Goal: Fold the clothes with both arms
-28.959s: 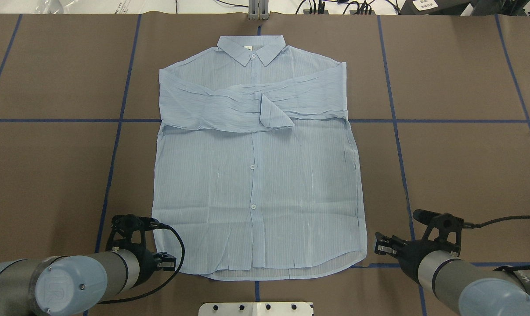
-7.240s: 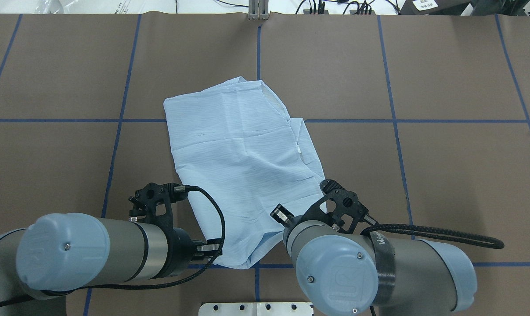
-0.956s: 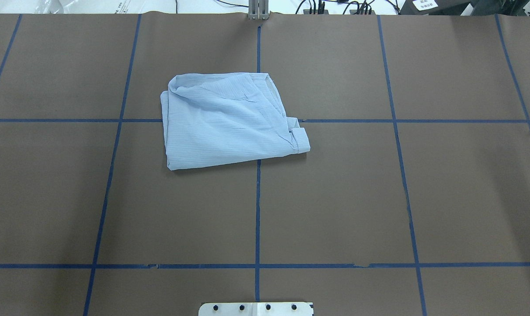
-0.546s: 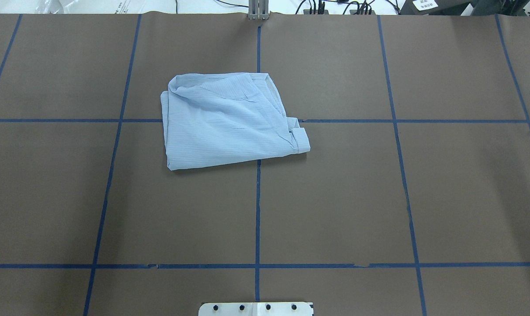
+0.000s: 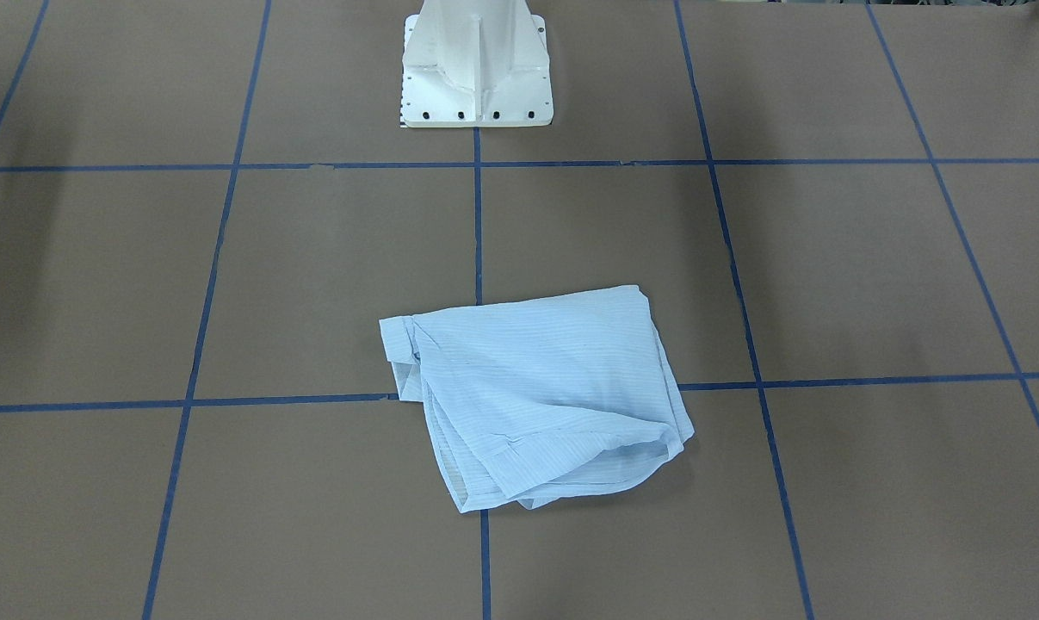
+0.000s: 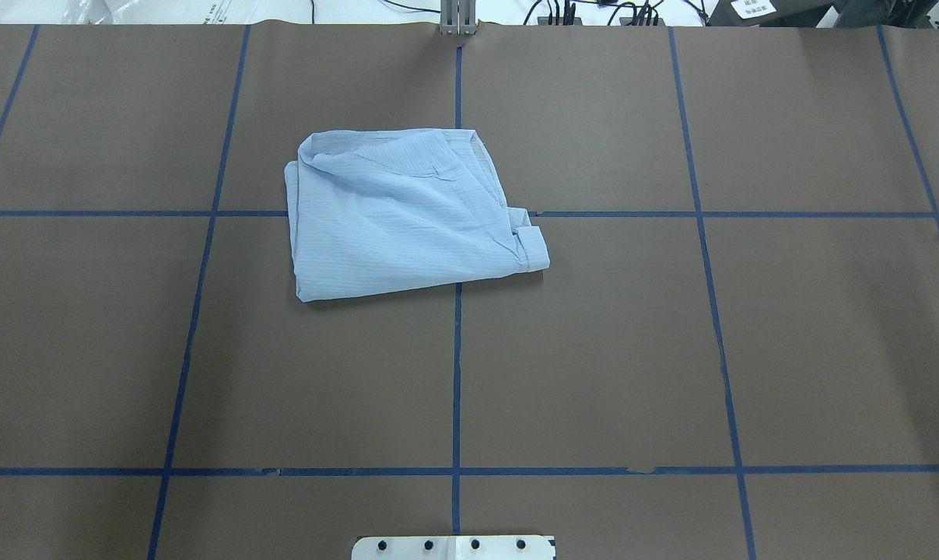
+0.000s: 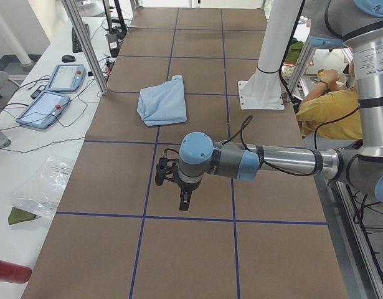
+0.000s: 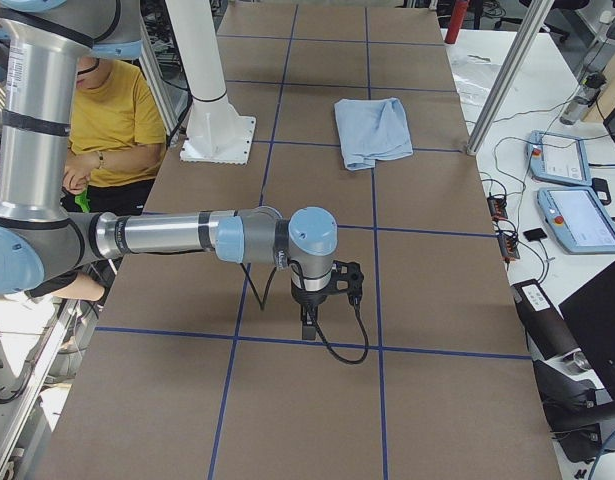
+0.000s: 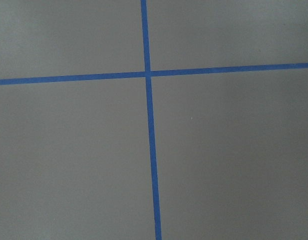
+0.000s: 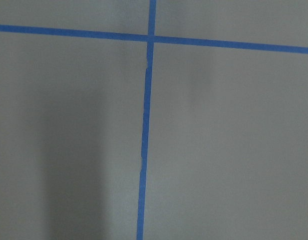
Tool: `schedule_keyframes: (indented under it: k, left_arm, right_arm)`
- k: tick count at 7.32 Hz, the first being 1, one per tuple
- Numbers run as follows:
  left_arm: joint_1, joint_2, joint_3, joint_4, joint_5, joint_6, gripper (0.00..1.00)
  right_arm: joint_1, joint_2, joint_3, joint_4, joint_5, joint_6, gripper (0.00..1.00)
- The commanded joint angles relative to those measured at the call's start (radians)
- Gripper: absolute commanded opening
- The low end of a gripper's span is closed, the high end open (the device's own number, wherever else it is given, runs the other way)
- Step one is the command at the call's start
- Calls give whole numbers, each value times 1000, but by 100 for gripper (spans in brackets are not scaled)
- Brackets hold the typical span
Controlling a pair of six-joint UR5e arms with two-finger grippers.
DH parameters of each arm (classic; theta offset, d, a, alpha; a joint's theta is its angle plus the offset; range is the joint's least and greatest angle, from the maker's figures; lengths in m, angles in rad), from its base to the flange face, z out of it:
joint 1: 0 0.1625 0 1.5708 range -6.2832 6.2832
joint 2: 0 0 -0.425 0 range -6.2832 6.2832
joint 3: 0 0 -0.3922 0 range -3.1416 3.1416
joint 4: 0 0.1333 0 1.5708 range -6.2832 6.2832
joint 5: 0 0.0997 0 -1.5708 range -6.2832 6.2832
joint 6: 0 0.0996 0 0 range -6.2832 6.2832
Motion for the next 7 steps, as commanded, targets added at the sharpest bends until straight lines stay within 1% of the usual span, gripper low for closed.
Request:
schedule_keyframes:
  k: [1,3,4,7]
  left_arm:
    - [0,1,-4,-3,1,-1,100]
    - [-1,-1,-7,-6,1,-1,100]
    - [-1,4,-26,-4,1,-2,100]
    - [-1,4,-23,-4,1,-4,100]
  right_arm:
    - [0,2,-3,0,6,0,100]
    - [0,0,7,1,-5,-12,100]
    - [0,0,8,1,-7,-13,100]
    - [0,2,11,1,-3,-13,100]
